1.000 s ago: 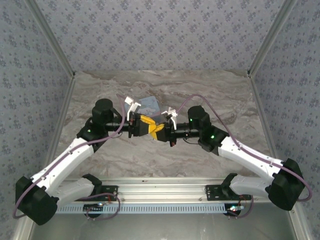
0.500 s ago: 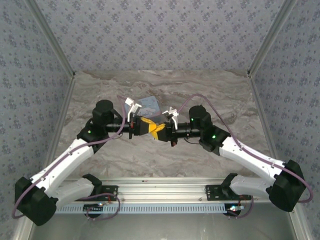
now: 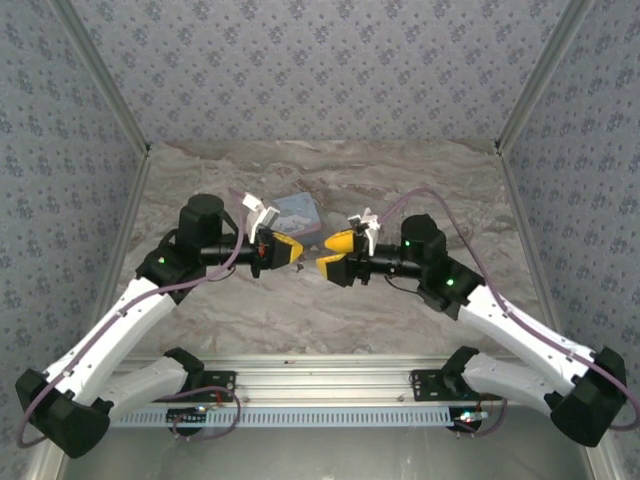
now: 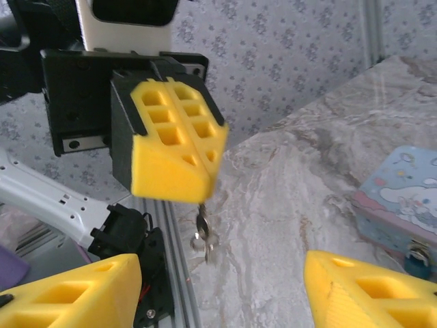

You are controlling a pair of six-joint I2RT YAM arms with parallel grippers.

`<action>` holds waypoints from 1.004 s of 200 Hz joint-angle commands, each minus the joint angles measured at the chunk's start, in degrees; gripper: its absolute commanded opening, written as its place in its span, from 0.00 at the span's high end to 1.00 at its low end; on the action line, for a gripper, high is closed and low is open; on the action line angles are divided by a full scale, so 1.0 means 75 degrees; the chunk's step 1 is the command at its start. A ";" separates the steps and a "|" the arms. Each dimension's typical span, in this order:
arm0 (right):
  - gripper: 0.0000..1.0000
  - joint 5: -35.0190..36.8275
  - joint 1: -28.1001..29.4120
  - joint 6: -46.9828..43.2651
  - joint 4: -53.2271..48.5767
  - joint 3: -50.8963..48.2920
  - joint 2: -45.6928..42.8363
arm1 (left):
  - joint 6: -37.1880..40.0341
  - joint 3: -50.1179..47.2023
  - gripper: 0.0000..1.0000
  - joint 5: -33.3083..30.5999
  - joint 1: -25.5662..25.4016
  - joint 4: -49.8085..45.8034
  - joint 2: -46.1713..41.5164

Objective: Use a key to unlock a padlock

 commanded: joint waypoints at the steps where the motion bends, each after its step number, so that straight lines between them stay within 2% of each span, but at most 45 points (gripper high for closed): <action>1: 0.38 0.0230 -0.0113 -0.0125 -0.0636 -0.0098 -0.0238 | 0.0776 0.0617 1.00 -0.0203 -0.0001 -0.1324 0.0310; 24: 0.42 -0.0014 -0.0110 -0.0184 -0.0868 0.0078 -0.0077 | 0.0985 0.1042 1.00 0.0102 0.0000 -0.1736 0.0663; 75: 0.47 -0.1243 -0.0035 0.0136 -0.0218 0.0352 0.0763 | 0.1438 0.1484 1.00 0.0863 -0.0027 -0.2062 0.1079; 113: 0.53 -0.1707 0.0052 0.0214 -0.0125 0.0632 0.1302 | 0.1608 0.1601 1.00 0.1309 -0.0042 -0.2102 0.1134; 151: 0.60 -0.1891 0.0119 0.0281 0.0103 0.0777 0.1557 | 0.1709 0.1586 1.00 0.1368 -0.0052 -0.2121 0.1179; 166: 0.65 -0.1911 0.0125 0.0265 0.0126 0.0792 0.1593 | 0.1763 0.1611 1.00 0.1407 -0.0060 -0.2212 0.1237; 189: 0.79 -0.1943 0.0132 0.0194 0.0098 0.0804 0.1618 | 0.1840 0.1624 1.00 0.1466 -0.0052 -0.2285 0.1260; 201: 0.82 -0.1944 0.0131 0.0198 0.0099 0.0801 0.1631 | 0.1856 0.1639 1.00 0.1509 -0.0055 -0.2314 0.1255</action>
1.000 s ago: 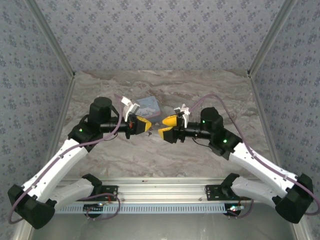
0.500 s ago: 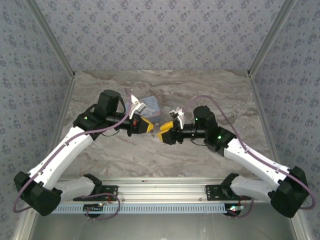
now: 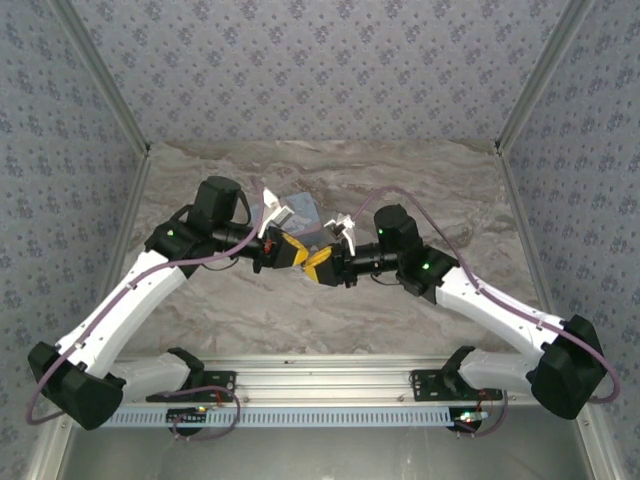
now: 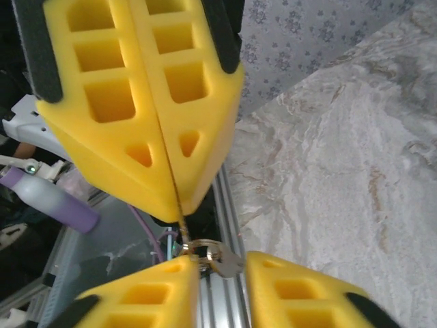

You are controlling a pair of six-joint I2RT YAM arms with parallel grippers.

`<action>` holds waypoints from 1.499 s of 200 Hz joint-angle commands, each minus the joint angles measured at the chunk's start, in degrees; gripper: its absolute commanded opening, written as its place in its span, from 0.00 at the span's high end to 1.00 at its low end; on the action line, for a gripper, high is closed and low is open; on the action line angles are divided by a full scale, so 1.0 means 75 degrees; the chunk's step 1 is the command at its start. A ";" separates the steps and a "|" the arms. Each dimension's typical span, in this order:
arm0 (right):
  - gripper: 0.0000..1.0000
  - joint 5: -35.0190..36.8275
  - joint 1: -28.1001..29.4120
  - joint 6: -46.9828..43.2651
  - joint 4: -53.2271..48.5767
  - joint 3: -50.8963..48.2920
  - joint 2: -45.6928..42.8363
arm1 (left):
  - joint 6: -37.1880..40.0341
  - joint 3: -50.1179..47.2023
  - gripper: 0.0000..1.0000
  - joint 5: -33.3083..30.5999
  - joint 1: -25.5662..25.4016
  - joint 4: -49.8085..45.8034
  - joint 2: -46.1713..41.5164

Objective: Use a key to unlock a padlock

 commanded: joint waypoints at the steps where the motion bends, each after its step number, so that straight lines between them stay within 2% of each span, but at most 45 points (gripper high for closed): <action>1: 0.82 -0.0131 0.0023 -0.0044 0.0217 0.0277 0.0047 | 0.0231 0.0218 1.00 0.0428 -0.0053 -0.0254 0.0035; 49: 0.70 -0.0104 0.0041 -0.0214 -0.0094 0.0320 0.0014 | 0.0427 0.0254 1.00 0.0404 -0.0060 -0.0592 0.0117; 124: 0.65 0.0001 -0.0111 -0.0314 -0.0330 0.0189 -0.0478 | 0.0464 0.0215 1.00 0.0507 -0.0041 -0.0622 0.0141; 219: 0.62 -0.0154 -0.0018 -0.0183 0.0020 0.0316 -0.0088 | 0.0312 0.0216 1.00 0.0709 -0.0062 -0.0504 0.0208; 280: 0.72 -0.0311 0.0051 -0.0109 0.0197 0.0342 0.0095 | 0.0294 0.0228 1.00 0.0747 -0.0057 -0.0504 0.0238; 290: 0.77 -0.0370 0.0058 -0.0074 0.0264 0.0324 0.0107 | 0.0294 0.0230 1.00 0.0744 -0.0057 -0.0498 0.0243; 300: 0.88 -0.0451 0.0070 -0.0063 0.0276 0.0345 0.0141 | 0.0264 0.0216 1.00 0.0723 -0.0062 -0.0481 0.0261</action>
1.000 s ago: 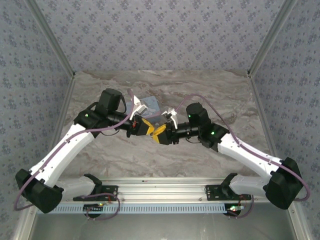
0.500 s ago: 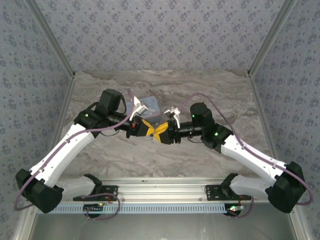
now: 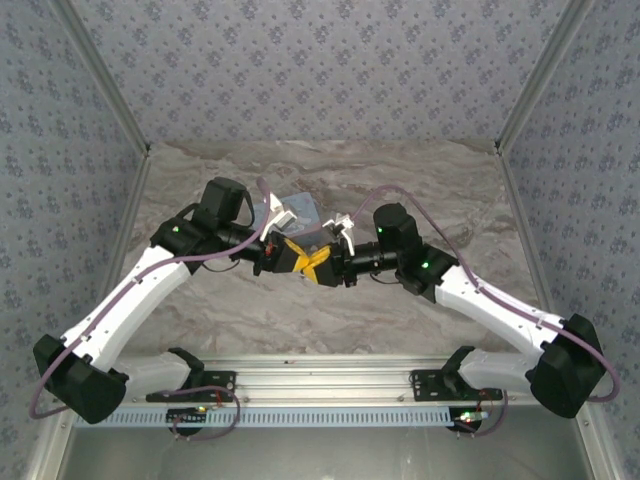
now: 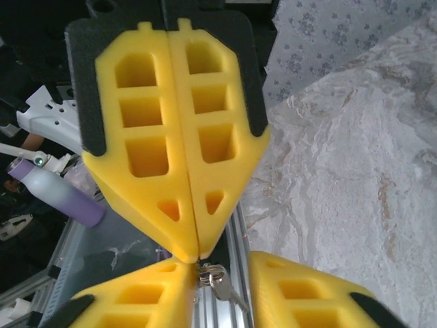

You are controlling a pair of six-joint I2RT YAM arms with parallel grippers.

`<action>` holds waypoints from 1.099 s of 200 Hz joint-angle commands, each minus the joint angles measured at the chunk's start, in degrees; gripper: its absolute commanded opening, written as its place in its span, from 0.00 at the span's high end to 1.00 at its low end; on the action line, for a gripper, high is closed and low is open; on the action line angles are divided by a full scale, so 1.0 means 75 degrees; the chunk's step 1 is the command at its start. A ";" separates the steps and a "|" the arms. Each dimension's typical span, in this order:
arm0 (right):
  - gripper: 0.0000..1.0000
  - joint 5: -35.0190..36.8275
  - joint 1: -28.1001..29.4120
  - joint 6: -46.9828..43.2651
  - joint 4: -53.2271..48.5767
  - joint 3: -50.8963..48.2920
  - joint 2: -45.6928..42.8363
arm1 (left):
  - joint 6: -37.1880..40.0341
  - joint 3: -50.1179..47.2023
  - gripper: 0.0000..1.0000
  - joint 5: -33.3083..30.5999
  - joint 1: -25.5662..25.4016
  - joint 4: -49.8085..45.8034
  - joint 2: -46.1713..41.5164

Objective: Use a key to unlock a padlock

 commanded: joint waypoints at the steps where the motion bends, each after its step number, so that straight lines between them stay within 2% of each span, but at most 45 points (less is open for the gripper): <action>1: 0.89 -0.0203 0.0056 0.0104 0.0246 0.0238 0.0081 | -0.0013 0.0170 1.00 0.0276 -0.0063 0.0009 0.0025; 11: 1.00 -0.0261 0.0065 0.0113 0.0227 0.0239 0.0114 | -0.0097 0.0177 1.00 0.0199 -0.0058 0.0012 0.0029; 52: 1.00 0.0050 0.0057 0.0622 0.1149 -0.0183 0.0082 | -0.0824 -0.0041 0.99 -0.0531 0.0054 0.0897 -0.0217; 57: 1.00 0.0150 0.0038 0.0678 0.1255 -0.0258 0.0064 | -0.0967 -0.0108 0.93 -0.0592 0.0109 0.1048 -0.0302; 66: 1.00 0.0269 0.0009 0.0780 0.1454 -0.0373 0.0041 | -0.1320 -0.0266 0.65 -0.0710 0.0254 0.1369 -0.0467; 72: 1.00 0.0366 -0.0033 0.0843 0.1567 -0.0462 0.0026 | -0.1563 -0.0376 0.53 -0.0717 0.0400 0.1608 -0.0577; 78: 1.00 0.0449 -0.0072 0.0942 0.1729 -0.0547 0.0003 | -0.1849 -0.0525 0.46 -0.0673 0.0575 0.1864 -0.0689; 87: 1.00 0.0525 -0.0148 0.1084 0.1963 -0.0681 -0.0044 | -0.2297 -0.0793 0.42 -0.0502 0.0853 0.2313 -0.0854; 105: 1.00 0.0600 -0.0323 0.1360 0.2385 -0.0907 -0.0138 | -0.3197 -0.1479 0.41 -0.0066 0.1181 0.3514 -0.1170; 149: 1.00 0.0511 -0.0534 0.1662 0.2740 -0.1007 -0.0255 | -0.4667 -0.2801 0.46 0.0578 0.1027 0.5922 -0.1278; 182: 1.00 0.0451 -0.0600 0.1834 0.2935 -0.1006 -0.0250 | -0.4580 -0.2889 0.51 0.0616 0.0538 0.6260 -0.1189; 220: 1.00 0.0404 -0.0618 0.1930 0.3013 -0.0991 -0.0261 | -0.4581 -0.2831 0.60 0.0666 0.0383 0.6366 -0.0907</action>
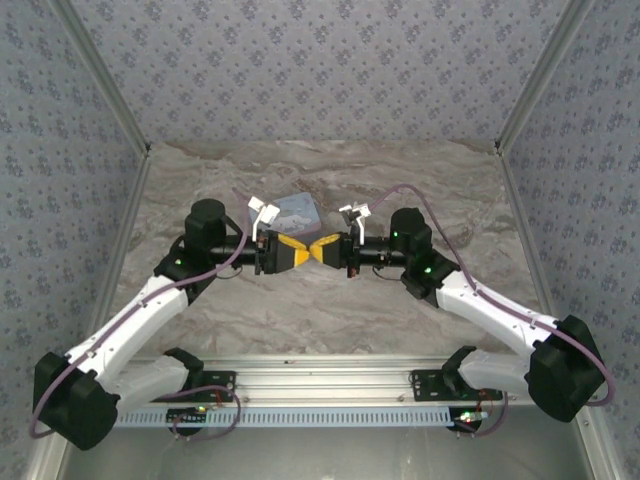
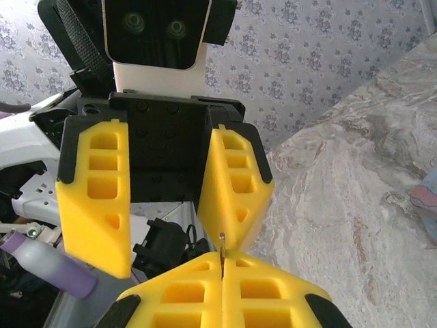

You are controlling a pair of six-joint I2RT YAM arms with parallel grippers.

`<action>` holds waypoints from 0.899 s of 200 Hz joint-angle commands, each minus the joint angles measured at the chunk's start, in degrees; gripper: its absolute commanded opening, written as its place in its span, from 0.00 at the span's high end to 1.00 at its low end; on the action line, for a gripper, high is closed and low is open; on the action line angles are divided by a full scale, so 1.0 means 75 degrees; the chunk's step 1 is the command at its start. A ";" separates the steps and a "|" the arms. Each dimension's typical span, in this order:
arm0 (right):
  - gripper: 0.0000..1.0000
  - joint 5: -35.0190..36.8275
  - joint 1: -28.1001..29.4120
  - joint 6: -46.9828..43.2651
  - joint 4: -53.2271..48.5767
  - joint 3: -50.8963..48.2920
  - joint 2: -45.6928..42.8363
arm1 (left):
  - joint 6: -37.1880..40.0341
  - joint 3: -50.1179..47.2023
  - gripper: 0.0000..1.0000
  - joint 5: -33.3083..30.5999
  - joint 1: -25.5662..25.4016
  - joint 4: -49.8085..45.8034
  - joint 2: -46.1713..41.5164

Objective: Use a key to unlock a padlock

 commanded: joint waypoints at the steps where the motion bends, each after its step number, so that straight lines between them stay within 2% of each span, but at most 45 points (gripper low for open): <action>1: 1.00 -0.0088 -0.0053 0.0161 0.0309 0.0017 -0.0157 | -0.0086 0.0180 0.60 0.0247 -0.0060 0.0520 0.0156; 52: 1.00 -0.0065 -0.0077 0.0184 0.0285 0.0004 -0.0204 | 0.0018 0.0255 0.71 0.0200 -0.0079 0.0451 0.0246; 70: 1.00 -0.0077 -0.0082 0.0184 0.0282 -0.0018 -0.0203 | 0.0012 0.0283 0.78 0.0140 -0.0077 0.0392 0.0266; 93: 1.00 -0.0140 -0.0072 0.0196 0.0297 -0.0018 -0.0180 | -0.0031 0.0321 0.93 -0.0007 -0.0084 0.0292 0.0278; 114: 1.00 -0.0182 -0.0063 0.0196 0.0296 -0.0024 -0.0166 | -0.0062 0.0342 1.00 0.0022 -0.0093 0.0321 0.0288; 180: 1.00 -0.0299 -0.0039 0.0162 0.0204 0.0004 -0.0145 | 0.0008 0.0323 1.00 -0.0108 -0.0089 0.0192 0.0215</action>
